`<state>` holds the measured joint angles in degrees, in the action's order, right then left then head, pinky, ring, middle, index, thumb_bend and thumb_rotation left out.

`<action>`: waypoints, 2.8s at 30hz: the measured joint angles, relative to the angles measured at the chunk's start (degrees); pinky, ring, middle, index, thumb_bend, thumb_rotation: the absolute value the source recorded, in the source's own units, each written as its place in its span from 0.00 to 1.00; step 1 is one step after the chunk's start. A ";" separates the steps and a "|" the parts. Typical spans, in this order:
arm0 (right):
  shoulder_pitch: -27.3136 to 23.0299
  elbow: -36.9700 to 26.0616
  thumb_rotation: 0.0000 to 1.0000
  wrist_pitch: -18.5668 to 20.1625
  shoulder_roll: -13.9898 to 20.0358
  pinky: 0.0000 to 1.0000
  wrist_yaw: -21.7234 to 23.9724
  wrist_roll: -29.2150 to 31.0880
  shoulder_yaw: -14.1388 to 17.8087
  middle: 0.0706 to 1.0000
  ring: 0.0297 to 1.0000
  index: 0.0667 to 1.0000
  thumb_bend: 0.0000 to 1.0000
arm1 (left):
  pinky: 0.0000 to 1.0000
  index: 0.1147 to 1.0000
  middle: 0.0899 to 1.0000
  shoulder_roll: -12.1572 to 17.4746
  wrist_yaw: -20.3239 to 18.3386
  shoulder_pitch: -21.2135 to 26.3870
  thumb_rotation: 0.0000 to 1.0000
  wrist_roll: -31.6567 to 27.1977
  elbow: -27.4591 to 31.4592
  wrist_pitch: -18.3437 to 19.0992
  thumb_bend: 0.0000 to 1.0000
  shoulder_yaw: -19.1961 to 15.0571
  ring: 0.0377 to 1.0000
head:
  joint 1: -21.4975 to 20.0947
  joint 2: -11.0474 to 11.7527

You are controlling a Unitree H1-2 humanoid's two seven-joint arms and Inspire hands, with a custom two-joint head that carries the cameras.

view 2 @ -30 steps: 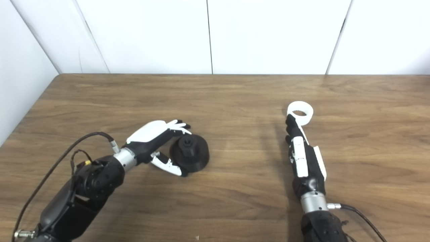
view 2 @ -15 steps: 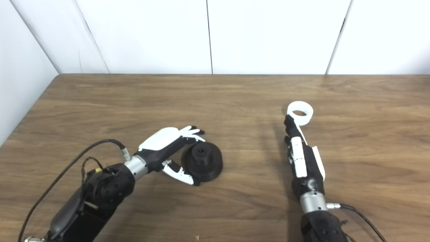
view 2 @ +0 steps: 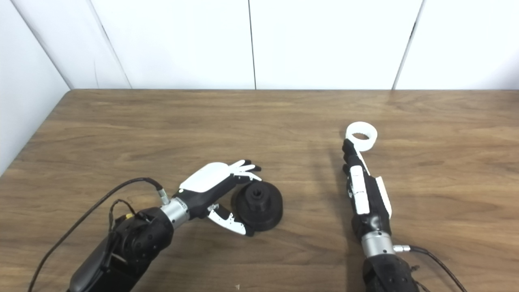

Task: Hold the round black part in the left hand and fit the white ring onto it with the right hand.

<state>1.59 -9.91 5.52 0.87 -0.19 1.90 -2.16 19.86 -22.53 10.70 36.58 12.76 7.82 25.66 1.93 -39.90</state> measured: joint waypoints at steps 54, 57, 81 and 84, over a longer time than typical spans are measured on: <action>-31.35 30.32 0.36 2.34 24.20 1.00 -0.74 -34.50 -6.25 0.94 1.00 0.73 0.91 | 0.89 0.62 0.94 -2.84 2.06 -0.99 0.31 1.13 -2.32 -4.46 0.72 -0.83 1.00 | -0.88 1.14; -31.92 30.32 0.37 2.41 24.14 1.00 0.58 -34.47 -7.29 0.94 1.00 0.74 0.91 | 0.89 0.62 0.94 -2.89 2.11 -0.89 0.31 1.10 -2.55 -4.69 0.72 -0.88 1.00 | -0.88 1.05; -31.97 24.22 0.40 8.04 24.70 1.00 11.95 -34.74 -9.74 0.94 1.00 0.72 0.92 | 0.92 0.62 0.94 -3.12 2.32 -0.35 0.31 0.87 -4.44 -6.18 0.71 -1.42 1.00 | -0.88 0.79; -31.97 24.23 0.40 8.05 24.70 1.00 12.41 -34.73 -9.92 0.94 1.00 0.72 0.92 | 0.92 0.62 0.94 -3.14 2.34 -0.27 0.31 0.94 -4.46 -6.21 0.71 -1.42 1.00 | -0.88 0.79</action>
<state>-30.38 14.32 13.57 25.57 12.23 -32.83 -12.07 16.72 -20.19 10.43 37.53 8.30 1.61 24.23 1.05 -39.11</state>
